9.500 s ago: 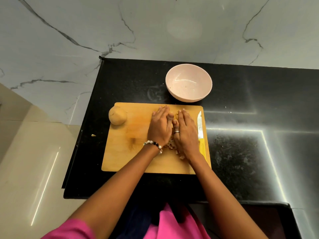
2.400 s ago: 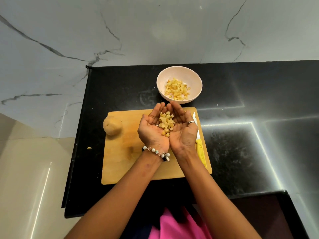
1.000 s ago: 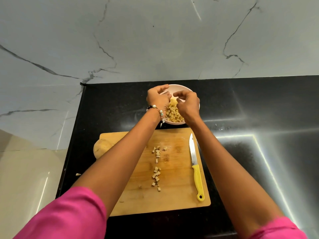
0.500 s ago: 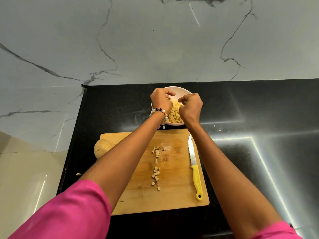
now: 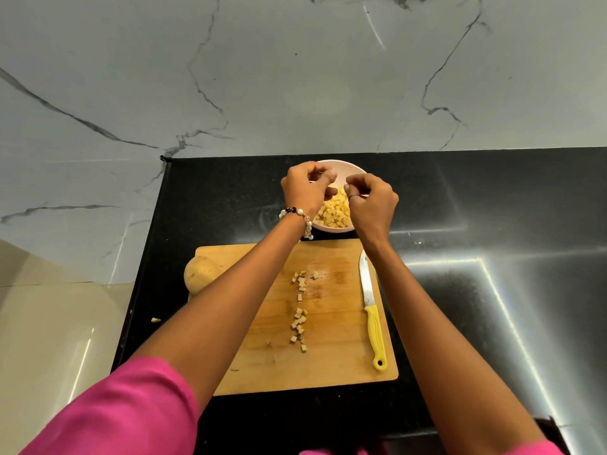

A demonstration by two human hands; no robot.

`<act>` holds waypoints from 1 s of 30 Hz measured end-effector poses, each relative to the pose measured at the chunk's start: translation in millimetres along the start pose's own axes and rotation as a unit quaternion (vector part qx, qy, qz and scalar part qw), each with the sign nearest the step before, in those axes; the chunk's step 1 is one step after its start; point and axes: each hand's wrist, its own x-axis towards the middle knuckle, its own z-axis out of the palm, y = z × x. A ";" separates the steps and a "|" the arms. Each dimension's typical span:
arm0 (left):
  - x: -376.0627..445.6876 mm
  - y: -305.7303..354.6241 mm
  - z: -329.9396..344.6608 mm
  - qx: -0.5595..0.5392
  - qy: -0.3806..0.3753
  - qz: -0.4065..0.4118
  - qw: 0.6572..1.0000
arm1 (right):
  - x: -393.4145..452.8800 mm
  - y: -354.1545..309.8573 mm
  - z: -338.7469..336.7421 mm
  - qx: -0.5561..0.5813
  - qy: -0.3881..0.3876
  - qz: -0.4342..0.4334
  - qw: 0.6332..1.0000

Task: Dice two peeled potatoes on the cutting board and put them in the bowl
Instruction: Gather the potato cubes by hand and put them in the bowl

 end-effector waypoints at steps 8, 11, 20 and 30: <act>-68.0 -19.5 -44.3 -0.161 0.052 -0.107 0.980 | -83.9 19.3 -4.0 0.008 -0.135 -0.087 0.987; -92.7 -42.9 -59.0 -0.138 0.059 -0.142 0.979 | -113.9 32.4 4.4 -0.096 -0.258 -0.118 0.954; -138.4 -74.4 -73.0 -0.190 -0.017 -0.145 0.971 | -166.2 34.3 3.2 -0.142 -0.378 -0.261 0.877; -150.5 -81.3 -82.2 -0.223 -0.039 -0.120 0.967 | -188.8 36.9 -36.3 -0.145 -0.430 -0.238 0.859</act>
